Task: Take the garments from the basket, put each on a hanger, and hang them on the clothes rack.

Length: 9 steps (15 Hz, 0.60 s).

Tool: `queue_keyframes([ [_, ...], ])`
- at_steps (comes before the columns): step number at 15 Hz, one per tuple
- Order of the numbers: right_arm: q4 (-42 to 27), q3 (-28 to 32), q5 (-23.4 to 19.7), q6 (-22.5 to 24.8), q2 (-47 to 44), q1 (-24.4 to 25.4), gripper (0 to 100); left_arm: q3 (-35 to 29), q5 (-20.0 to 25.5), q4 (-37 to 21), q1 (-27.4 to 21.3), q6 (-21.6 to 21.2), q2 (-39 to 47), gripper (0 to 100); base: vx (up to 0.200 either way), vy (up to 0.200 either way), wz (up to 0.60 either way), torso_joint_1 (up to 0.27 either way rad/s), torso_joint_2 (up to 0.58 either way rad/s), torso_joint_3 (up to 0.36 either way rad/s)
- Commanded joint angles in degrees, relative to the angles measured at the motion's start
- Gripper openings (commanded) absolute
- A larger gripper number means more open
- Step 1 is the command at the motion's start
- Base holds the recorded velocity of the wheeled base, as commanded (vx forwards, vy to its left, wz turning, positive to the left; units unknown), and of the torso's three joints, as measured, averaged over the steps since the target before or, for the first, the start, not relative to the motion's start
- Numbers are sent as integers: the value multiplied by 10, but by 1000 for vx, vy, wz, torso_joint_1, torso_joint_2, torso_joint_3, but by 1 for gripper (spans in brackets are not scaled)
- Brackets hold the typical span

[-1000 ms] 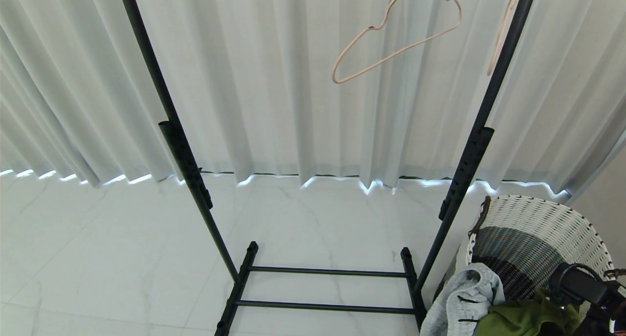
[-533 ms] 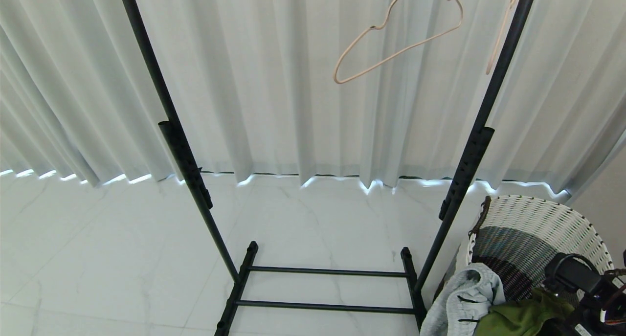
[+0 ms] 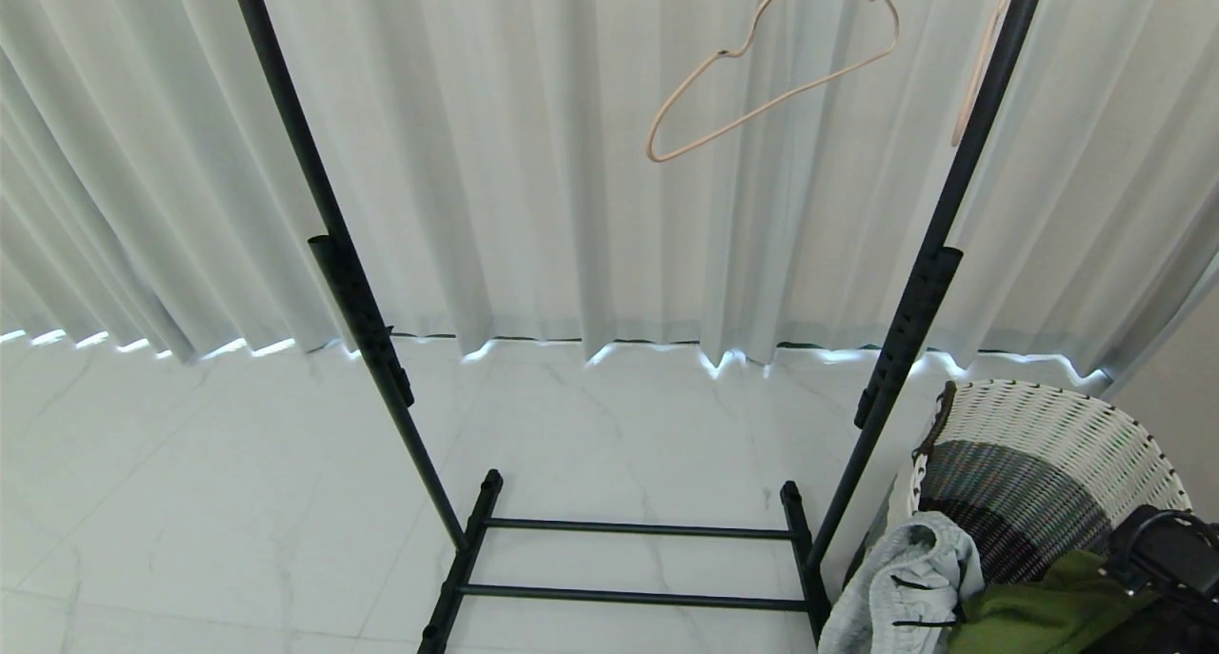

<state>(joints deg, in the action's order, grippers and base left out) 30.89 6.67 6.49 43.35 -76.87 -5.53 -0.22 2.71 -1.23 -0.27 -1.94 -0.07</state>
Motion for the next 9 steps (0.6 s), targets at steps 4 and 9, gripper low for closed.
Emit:
queue_keyframes([
  [4,-379,239,-2,-9,196,-39,0,0,0,0,0,0,1,100,0,0,0,0,0,0],
  [9,-619,416,36,-24,287,-47,0,0,0,0,0,-1,1,100,0,0,0,0,0,0],
])
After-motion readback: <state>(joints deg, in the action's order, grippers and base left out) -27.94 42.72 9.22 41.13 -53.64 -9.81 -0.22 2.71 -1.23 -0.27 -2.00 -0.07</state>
